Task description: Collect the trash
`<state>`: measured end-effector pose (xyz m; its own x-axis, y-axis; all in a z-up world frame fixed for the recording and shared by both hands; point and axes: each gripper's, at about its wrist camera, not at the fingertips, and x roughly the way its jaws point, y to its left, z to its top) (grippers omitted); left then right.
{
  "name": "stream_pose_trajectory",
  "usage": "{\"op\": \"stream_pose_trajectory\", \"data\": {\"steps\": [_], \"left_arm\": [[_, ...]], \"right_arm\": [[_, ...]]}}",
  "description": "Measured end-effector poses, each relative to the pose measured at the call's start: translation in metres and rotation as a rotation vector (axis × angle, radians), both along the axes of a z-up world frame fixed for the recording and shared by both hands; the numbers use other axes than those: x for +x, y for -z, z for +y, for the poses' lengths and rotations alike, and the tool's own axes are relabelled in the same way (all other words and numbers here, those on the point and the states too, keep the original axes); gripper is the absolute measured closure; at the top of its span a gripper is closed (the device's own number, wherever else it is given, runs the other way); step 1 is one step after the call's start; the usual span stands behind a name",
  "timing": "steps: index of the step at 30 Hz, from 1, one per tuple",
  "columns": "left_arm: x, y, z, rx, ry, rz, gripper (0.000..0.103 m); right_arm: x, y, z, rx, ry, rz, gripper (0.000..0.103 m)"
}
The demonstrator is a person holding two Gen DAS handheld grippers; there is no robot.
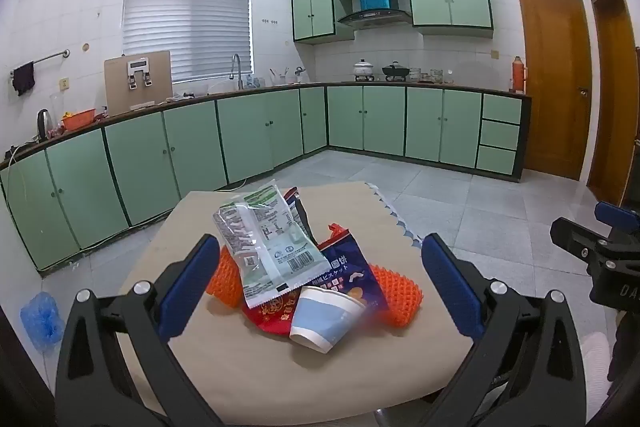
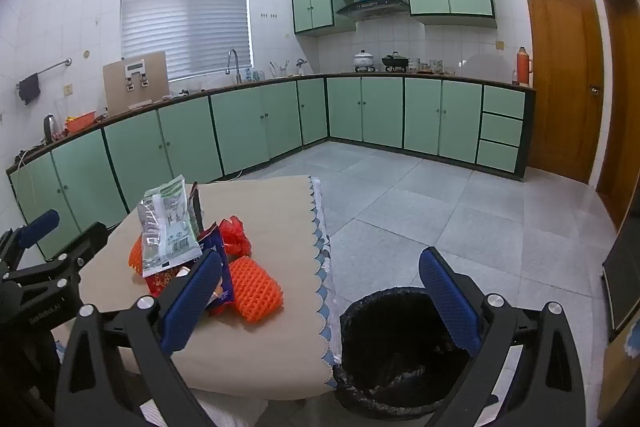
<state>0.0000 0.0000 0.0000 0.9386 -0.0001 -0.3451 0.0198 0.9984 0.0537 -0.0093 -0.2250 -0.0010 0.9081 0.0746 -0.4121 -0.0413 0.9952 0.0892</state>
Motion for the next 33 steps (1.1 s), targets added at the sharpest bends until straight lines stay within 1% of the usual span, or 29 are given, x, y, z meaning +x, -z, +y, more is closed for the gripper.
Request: {"op": "stream_pose_trajectory", "data": {"steps": [22,24,25,30,31,33], "left_arm": [[-0.003,0.000,0.003,0.007,-0.011,-0.001,0.005],[0.005,0.004,0.003,0.006,-0.013,0.003,0.005],[0.005,0.004,0.003,0.006,-0.014,0.003,0.005],[0.006,0.005,0.002,0.007,-0.017,0.005,0.005],[0.006,0.006,0.002,0.007,-0.017,0.005,0.005],[0.007,0.005,0.003,0.006,-0.014,0.006,0.005]], "right_arm": [[0.004,0.000,-0.001,0.010,-0.001,0.007,0.006],[0.004,-0.002,-0.001,0.007,-0.002,0.006,0.006],[0.005,0.003,0.001,0.007,-0.003,0.007,0.006],[0.005,0.005,0.002,0.006,-0.003,0.003,0.006],[0.006,-0.003,0.003,0.006,-0.003,0.007,0.006],[0.006,-0.002,0.004,0.006,-0.003,0.006,0.006]]}}
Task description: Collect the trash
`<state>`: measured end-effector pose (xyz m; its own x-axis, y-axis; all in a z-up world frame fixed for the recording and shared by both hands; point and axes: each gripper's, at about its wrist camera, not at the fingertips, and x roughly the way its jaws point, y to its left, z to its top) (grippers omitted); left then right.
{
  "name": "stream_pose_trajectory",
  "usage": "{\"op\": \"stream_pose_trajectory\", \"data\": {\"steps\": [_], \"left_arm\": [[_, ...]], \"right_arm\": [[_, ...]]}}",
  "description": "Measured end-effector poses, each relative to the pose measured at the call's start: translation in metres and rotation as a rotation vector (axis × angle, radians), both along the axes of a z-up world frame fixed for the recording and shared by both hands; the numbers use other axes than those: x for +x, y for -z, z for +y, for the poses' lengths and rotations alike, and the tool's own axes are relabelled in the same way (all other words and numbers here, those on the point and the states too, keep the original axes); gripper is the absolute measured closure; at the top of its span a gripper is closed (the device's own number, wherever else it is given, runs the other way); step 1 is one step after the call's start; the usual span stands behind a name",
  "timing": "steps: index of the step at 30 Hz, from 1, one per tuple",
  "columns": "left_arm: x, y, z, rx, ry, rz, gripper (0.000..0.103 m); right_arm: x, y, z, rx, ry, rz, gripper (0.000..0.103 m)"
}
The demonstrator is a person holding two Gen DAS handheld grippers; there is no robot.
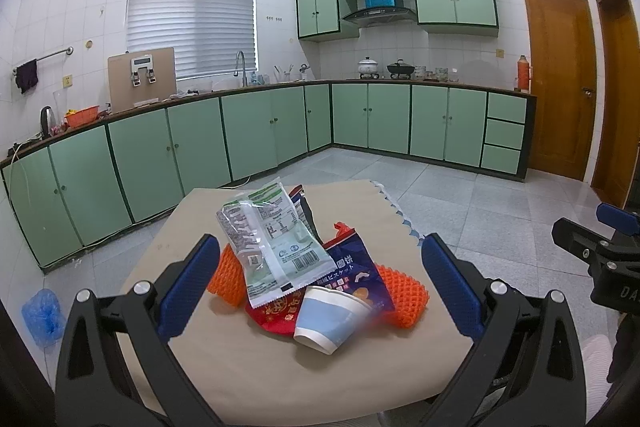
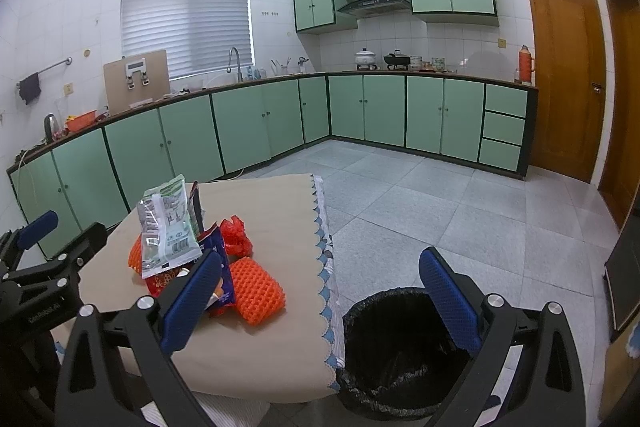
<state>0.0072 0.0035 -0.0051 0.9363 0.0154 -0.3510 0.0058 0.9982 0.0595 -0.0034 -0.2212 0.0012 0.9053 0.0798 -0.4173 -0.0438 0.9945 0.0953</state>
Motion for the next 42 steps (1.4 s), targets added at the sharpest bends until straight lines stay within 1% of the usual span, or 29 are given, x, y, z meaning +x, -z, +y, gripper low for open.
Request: {"op": "stream_pose_trajectory", "data": {"steps": [42], "left_arm": [[0.0015,0.0035,0.0026,0.000,0.000,0.004,0.005]], "right_arm": [[0.0048,0.0063,0.0029,0.005,-0.004,0.002,0.006]]}}
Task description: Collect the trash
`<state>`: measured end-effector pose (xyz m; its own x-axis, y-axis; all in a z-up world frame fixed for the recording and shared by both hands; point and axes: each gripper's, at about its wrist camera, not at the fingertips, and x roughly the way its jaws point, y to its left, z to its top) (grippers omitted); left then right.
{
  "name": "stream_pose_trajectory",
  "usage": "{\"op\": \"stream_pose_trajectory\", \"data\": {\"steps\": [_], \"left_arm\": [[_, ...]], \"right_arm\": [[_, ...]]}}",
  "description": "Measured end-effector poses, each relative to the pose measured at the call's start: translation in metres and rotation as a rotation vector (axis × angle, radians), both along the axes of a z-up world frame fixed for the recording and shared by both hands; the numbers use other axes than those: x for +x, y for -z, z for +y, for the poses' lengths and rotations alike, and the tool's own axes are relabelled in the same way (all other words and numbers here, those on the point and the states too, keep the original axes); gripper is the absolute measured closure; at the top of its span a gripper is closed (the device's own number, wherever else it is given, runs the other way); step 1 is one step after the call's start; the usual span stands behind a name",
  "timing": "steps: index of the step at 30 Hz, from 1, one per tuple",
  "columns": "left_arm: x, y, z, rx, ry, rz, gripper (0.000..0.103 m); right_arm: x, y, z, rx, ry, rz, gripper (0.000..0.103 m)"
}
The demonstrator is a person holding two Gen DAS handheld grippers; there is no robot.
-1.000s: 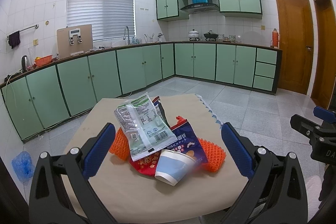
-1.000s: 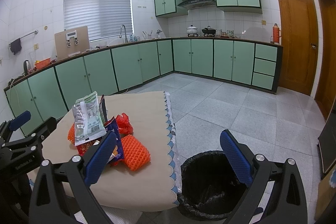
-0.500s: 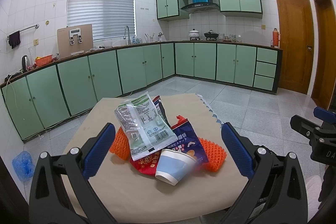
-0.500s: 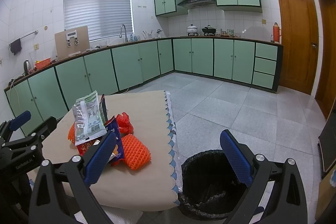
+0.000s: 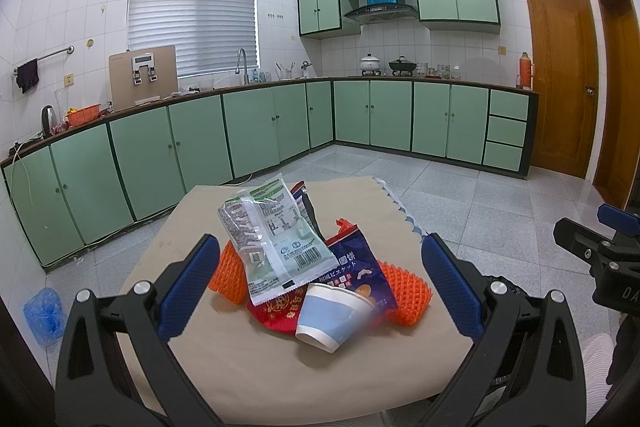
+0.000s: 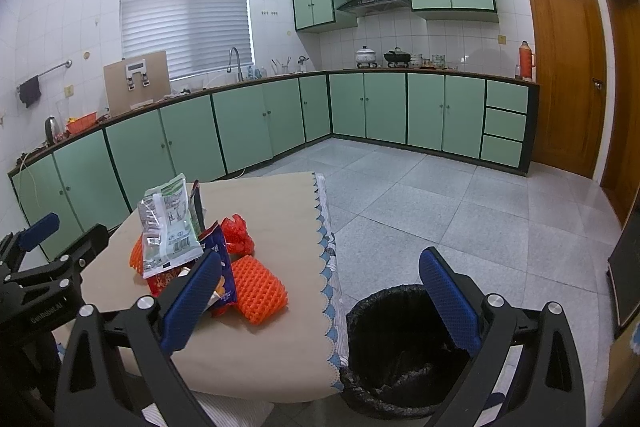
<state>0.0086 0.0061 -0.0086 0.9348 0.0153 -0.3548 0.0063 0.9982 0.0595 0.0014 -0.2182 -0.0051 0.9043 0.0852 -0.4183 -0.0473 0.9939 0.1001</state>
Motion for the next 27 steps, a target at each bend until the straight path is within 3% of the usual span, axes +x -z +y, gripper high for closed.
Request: {"op": "stream_pose_trajectory", "data": {"steps": [27], "left_arm": [[0.015,0.011,0.013,0.021,-0.032,0.021,0.005]], "right_arm": [[0.007,0.008,0.006,0.021,-0.008,0.015,0.006]]}}
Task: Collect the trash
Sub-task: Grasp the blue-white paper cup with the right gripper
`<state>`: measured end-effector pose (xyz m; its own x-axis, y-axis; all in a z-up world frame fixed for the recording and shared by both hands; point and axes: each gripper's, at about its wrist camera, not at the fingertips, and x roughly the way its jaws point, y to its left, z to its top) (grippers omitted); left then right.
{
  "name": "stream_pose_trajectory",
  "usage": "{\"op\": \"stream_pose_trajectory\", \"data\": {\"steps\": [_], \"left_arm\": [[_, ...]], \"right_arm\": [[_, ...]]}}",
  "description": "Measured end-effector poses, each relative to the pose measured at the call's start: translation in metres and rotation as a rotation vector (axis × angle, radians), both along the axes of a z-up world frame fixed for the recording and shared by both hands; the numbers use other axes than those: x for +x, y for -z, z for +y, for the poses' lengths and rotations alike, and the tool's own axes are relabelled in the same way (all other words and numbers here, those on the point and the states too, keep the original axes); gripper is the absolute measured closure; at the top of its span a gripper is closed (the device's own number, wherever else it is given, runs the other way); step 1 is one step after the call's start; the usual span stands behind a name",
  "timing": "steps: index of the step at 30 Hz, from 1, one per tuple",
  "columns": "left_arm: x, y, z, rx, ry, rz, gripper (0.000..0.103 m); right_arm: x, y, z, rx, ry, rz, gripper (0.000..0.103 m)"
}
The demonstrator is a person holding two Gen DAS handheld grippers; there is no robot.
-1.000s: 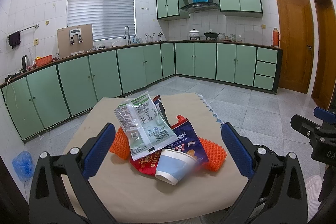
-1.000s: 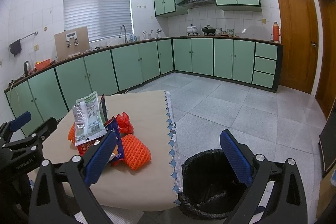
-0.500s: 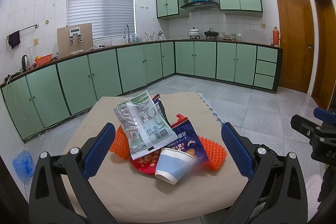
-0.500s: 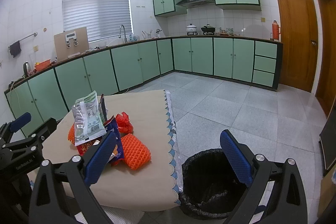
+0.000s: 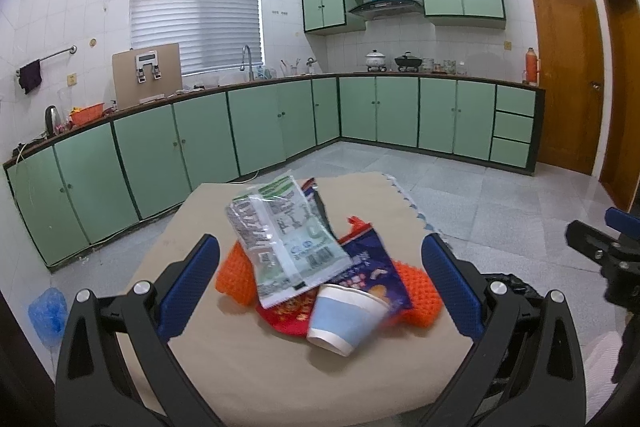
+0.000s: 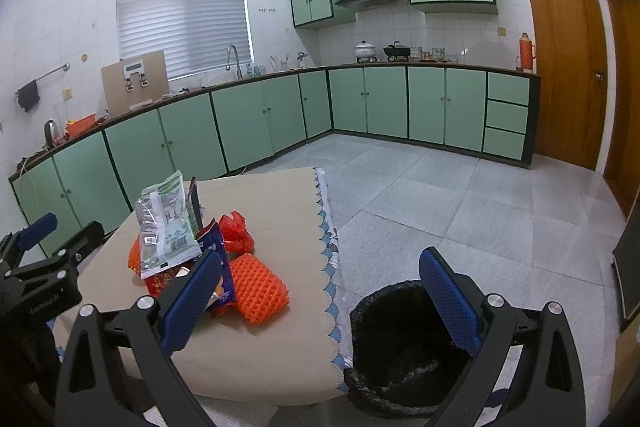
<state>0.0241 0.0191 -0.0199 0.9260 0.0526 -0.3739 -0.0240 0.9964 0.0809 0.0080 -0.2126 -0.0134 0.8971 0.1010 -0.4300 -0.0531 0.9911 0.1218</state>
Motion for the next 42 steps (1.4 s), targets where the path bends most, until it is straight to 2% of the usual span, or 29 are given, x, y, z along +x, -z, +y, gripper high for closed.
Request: {"op": "stream_pose_trajectory", "data": {"steps": [6,10,15,18,24,30,42], "left_arm": [[0.025,0.011,0.042,-0.028,-0.105,0.045,0.005],[0.040,0.026,0.065,0.019,-0.173,0.080,0.005],[0.052,0.045,0.091,0.008,-0.215,0.118,0.005],[0.054,0.055,0.097,0.003,-0.228,0.132,0.005],[0.061,0.079,0.110,0.035,-0.268,0.169,0.005],[0.060,0.095,0.133,0.014,-0.298,0.204,0.005],[0.067,0.111,0.142,0.026,-0.307,0.248,0.005]], "right_arm": [[0.023,0.010,0.008,0.008,-0.037,0.021,0.006],[0.046,0.019,0.026,-0.006,-0.095,0.038,0.006],[0.073,0.040,0.051,-0.009,-0.192,0.091,0.018],[0.083,0.053,0.071,0.001,-0.245,0.120,0.019],[0.085,0.077,0.107,-0.010,-0.344,0.163,0.017],[0.087,0.091,0.132,-0.007,-0.437,0.185,0.010],[0.107,0.110,0.156,-0.043,-0.528,0.228,0.010]]}}
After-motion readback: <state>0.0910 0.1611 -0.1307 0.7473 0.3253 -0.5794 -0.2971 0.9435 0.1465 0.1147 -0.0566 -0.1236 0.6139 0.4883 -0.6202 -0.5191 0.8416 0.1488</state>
